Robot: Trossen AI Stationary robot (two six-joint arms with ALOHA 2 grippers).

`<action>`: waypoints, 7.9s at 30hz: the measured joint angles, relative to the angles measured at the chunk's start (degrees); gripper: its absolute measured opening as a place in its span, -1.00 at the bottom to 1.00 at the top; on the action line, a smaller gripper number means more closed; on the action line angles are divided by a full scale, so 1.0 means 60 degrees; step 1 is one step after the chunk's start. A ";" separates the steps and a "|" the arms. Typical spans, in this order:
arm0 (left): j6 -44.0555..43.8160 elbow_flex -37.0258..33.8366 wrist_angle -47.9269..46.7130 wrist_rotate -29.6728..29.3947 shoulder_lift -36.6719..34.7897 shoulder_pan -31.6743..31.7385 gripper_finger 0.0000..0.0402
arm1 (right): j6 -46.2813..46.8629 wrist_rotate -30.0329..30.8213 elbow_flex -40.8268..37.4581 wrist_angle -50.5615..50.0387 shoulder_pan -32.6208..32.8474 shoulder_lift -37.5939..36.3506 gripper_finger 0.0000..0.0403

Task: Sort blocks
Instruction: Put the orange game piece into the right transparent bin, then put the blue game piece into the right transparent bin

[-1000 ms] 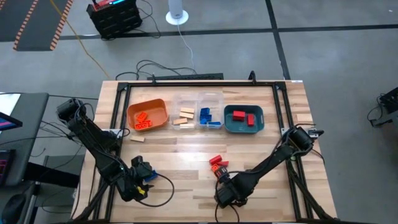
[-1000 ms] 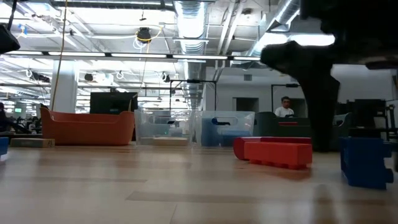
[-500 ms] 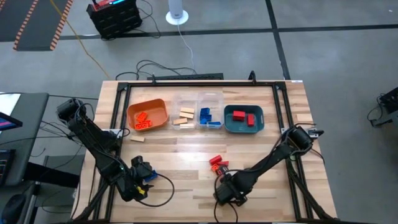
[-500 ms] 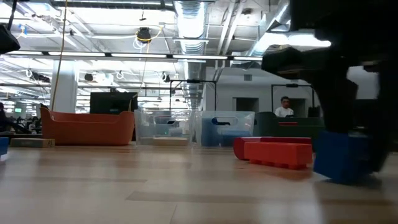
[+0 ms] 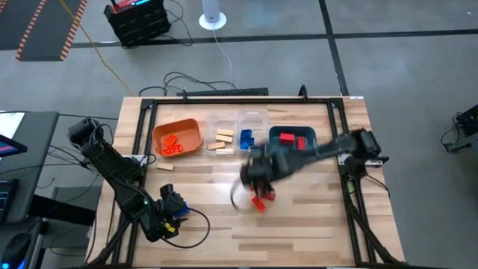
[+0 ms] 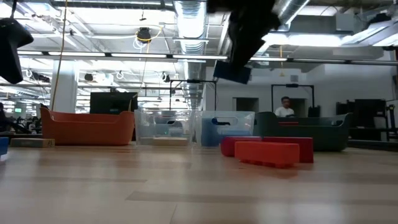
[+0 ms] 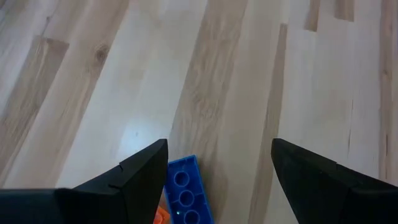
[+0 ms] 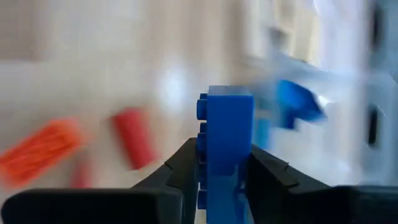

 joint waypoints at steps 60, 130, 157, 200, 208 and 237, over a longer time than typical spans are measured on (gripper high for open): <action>-0.0509 0.0162 -0.1062 0.2664 0.1326 0.1795 0.40 | 0.2024 0.0718 0.1315 0.0880 0.2238 -0.0013 -0.05; 0.9623 0.0160 0.8124 -0.4912 0.0226 0.2021 -0.29 | 0.0070 0.3660 -0.1767 0.8850 0.2445 -0.0006 -0.05; 1.2169 0.0175 1.2424 -0.3986 0.0239 0.2767 -0.29 | -0.1242 0.4508 -0.1770 1.2290 0.2278 0.0336 -0.05; 1.1324 -0.4674 1.7317 -0.2432 0.0233 0.1553 -0.28 | 0.0283 0.1768 -0.1749 1.1783 0.2144 0.2168 -0.05; 1.1305 -0.4816 1.7435 -0.2346 0.0233 0.1648 -0.28 | -0.0154 0.0501 -0.1800 1.2211 0.1432 0.2187 -0.05; 1.1391 -0.4809 1.8068 -0.1136 0.0554 0.2267 -0.28 | -0.0624 -0.1912 -0.3166 1.5681 0.0532 0.2183 0.40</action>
